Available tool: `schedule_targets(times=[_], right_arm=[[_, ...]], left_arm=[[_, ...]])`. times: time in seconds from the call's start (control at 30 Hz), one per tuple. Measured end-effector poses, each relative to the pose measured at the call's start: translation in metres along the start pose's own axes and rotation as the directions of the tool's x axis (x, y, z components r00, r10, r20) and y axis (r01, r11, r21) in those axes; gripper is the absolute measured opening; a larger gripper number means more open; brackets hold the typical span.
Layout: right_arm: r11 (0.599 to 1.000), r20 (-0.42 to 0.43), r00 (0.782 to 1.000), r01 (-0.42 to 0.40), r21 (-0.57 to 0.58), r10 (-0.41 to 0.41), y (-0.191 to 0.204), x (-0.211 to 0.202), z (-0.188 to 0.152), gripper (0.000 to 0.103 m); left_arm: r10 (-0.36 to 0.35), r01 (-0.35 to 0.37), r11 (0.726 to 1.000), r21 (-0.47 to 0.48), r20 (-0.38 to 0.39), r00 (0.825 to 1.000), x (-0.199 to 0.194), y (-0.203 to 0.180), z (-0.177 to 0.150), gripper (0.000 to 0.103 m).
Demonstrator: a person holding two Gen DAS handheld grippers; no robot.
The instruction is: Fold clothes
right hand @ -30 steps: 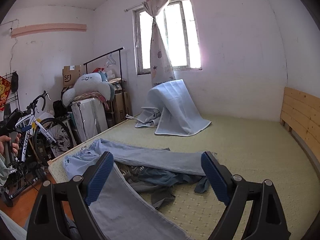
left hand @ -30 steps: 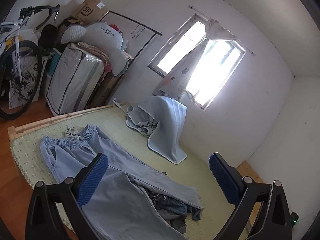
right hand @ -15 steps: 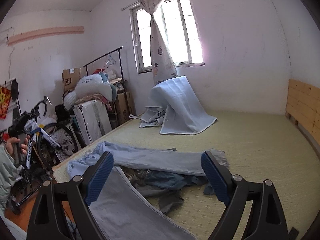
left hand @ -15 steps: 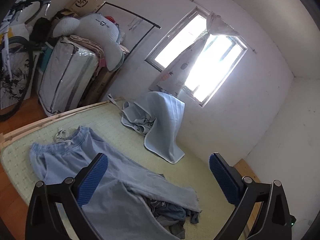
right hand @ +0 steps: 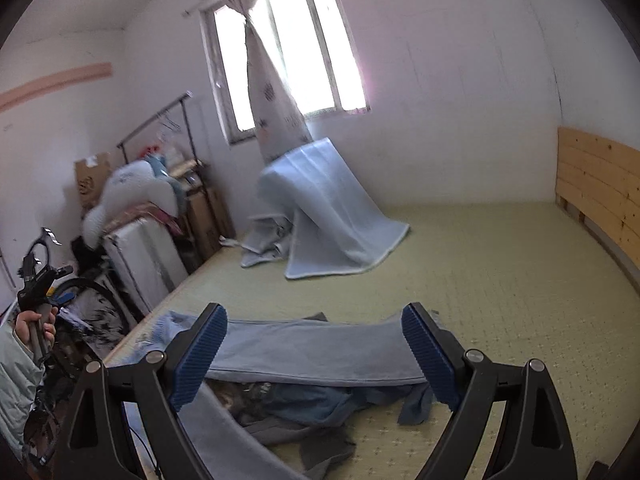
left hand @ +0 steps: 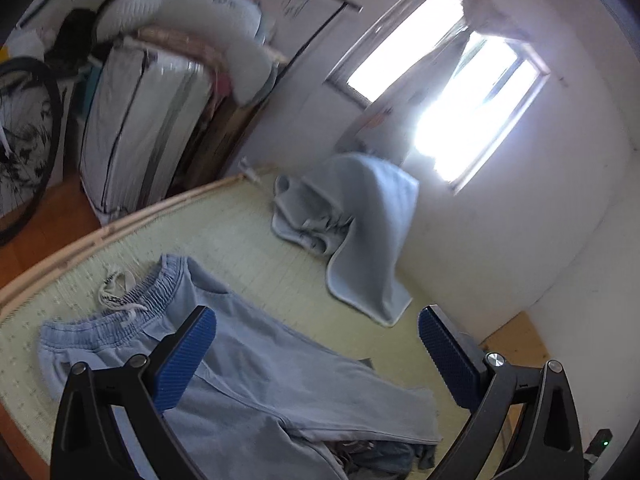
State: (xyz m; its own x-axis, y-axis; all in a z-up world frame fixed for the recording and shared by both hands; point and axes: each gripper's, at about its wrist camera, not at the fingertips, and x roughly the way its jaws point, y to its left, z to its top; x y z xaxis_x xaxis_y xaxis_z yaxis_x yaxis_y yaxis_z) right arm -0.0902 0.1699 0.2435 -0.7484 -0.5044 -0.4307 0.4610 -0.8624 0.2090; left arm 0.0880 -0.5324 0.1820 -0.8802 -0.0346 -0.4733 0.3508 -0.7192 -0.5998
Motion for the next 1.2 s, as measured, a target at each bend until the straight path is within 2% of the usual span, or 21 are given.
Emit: schedule_targets(times=[0.17, 0.23, 0.4, 0.6, 0.67, 0.77, 0.93, 1.07, 1.1, 1.2], right_arm=[[0.999, -0.043, 0.999, -0.026, 0.042, 0.027, -0.016, 0.062, 0.011, 0.092], [0.999, -0.082, 0.996, -0.021, 0.036, 0.024, -0.018, 0.093, 0.004, 0.092], [0.999, -0.166, 0.985, -0.033, 0.034, 0.038, -0.028, 0.155, -0.022, 0.092], [0.999, -0.226, 0.974, -0.028, 0.031, 0.034, -0.042, 0.210, -0.050, 0.092], [0.999, -0.240, 0.970, -0.023, 0.047, 0.034, -0.048, 0.228, -0.059, 0.092], [0.998, -0.273, 0.962, -0.013, 0.060, 0.029, -0.052, 0.251, -0.068, 0.092], [0.999, -0.298, 0.955, 0.015, 0.032, -0.005, -0.055, 0.274, -0.075, 0.092], [0.998, -0.307, 0.950, 0.058, 0.010, -0.052, -0.067, 0.286, -0.075, 0.092], [0.998, -0.311, 0.949, 0.062, 0.010, -0.056, -0.072, 0.290, -0.076, 0.092], [0.995, -0.334, 0.939, 0.094, 0.018, -0.083, -0.094, 0.308, -0.077, 0.092]], left_arm=[[0.068, -0.069, 0.998, -0.006, -0.107, 0.992, 0.092, 0.022, 0.009, 0.103], [0.105, -0.109, 0.994, -0.019, -0.148, 0.983, 0.133, 0.040, 0.009, 0.102], [0.161, -0.169, 0.985, -0.031, -0.178, 0.971, 0.205, 0.096, 0.022, 0.102], [0.218, -0.239, 0.967, -0.083, -0.208, 0.954, 0.261, 0.171, 0.034, 0.102], [0.245, -0.270, 0.959, -0.090, -0.226, 0.943, 0.283, 0.193, 0.034, 0.102], [0.248, -0.280, 0.955, -0.098, -0.254, 0.935, 0.309, 0.217, 0.033, 0.102], [0.201, -0.246, 0.961, -0.124, -0.296, 0.934, 0.338, 0.230, 0.031, 0.098], [0.243, -0.279, 0.957, -0.084, -0.301, 0.922, 0.350, 0.222, 0.033, 0.097], [0.258, -0.293, 0.953, -0.072, -0.308, 0.916, 0.353, 0.222, 0.033, 0.097], [0.321, -0.357, 0.933, -0.036, -0.360, 0.876, 0.368, 0.229, 0.030, 0.091]])
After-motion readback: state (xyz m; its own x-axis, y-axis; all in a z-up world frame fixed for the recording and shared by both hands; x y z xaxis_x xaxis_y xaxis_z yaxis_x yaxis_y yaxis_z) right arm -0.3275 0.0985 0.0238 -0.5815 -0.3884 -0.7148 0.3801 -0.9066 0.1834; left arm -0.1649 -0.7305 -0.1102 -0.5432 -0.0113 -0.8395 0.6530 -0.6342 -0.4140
